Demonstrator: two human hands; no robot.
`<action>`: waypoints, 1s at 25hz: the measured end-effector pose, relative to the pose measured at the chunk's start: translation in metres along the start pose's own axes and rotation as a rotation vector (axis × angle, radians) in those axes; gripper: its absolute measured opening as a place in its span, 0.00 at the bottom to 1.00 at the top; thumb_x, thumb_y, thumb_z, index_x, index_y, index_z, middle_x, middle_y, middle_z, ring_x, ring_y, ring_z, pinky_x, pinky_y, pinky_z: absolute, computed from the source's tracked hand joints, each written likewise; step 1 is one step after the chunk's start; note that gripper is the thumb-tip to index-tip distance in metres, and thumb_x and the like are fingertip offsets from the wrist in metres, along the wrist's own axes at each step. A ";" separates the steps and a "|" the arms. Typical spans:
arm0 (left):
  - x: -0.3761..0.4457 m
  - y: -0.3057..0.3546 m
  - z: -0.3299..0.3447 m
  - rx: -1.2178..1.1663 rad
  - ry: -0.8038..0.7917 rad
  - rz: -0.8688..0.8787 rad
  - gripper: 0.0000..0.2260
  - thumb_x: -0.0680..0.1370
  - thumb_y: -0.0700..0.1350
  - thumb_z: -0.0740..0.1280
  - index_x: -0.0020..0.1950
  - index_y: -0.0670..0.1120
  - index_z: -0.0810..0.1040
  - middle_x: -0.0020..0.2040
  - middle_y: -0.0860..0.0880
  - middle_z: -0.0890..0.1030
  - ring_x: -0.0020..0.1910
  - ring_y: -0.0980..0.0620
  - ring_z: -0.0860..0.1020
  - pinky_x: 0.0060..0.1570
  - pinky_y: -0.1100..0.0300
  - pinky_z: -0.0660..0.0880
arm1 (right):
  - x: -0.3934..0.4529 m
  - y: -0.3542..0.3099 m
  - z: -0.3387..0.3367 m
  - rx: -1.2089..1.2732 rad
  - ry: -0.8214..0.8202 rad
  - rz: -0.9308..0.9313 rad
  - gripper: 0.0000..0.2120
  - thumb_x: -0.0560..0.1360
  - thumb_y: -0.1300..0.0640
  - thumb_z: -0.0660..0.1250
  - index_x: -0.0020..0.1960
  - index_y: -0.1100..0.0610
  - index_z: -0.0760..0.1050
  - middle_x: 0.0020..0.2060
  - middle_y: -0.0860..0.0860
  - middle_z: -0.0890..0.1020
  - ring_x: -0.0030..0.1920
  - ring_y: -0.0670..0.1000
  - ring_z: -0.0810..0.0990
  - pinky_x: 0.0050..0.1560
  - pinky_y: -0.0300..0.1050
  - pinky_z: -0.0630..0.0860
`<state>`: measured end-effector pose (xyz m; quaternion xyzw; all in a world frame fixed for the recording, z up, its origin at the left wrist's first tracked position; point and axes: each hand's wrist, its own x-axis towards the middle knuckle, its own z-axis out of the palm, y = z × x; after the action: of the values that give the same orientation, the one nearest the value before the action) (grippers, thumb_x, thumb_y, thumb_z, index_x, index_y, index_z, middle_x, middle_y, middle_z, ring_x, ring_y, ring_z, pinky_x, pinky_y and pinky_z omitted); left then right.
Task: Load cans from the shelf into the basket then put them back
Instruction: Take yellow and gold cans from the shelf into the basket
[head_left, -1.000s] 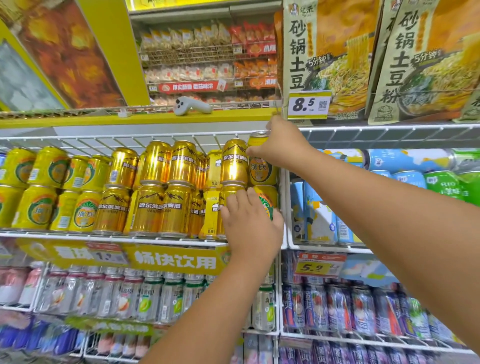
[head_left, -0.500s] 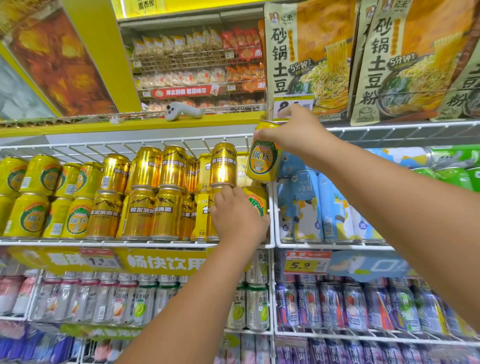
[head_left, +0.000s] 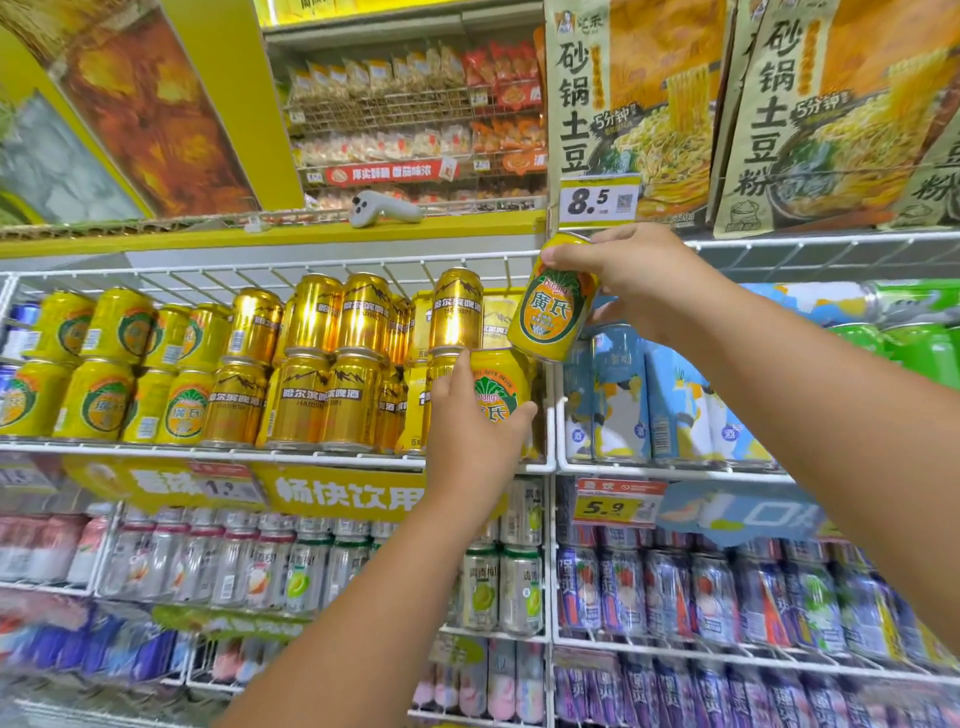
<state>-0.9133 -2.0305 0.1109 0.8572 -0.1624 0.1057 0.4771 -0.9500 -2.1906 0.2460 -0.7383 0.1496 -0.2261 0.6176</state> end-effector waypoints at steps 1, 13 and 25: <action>-0.001 -0.003 -0.007 -0.022 0.005 -0.017 0.41 0.74 0.57 0.74 0.81 0.53 0.56 0.74 0.49 0.65 0.70 0.49 0.70 0.62 0.57 0.72 | -0.002 0.001 0.003 0.025 -0.023 -0.008 0.15 0.71 0.53 0.79 0.43 0.55 0.73 0.38 0.50 0.78 0.38 0.46 0.77 0.41 0.51 0.77; -0.009 -0.066 -0.138 -0.133 -0.010 -0.033 0.41 0.71 0.58 0.77 0.79 0.56 0.62 0.71 0.53 0.69 0.67 0.52 0.71 0.66 0.49 0.74 | -0.057 0.039 0.096 0.247 -0.127 0.140 0.12 0.71 0.53 0.77 0.51 0.55 0.82 0.42 0.52 0.87 0.45 0.53 0.84 0.46 0.54 0.84; -0.051 -0.223 -0.246 -0.131 -0.242 -0.179 0.41 0.70 0.55 0.79 0.78 0.54 0.63 0.71 0.54 0.71 0.66 0.51 0.74 0.63 0.48 0.76 | -0.165 0.138 0.261 0.174 -0.149 0.289 0.40 0.57 0.48 0.85 0.65 0.56 0.76 0.57 0.53 0.84 0.50 0.54 0.87 0.47 0.52 0.82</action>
<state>-0.8820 -1.7024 0.0471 0.8418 -0.1484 -0.0520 0.5164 -0.9472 -1.9144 0.0506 -0.6674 0.1880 -0.0918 0.7147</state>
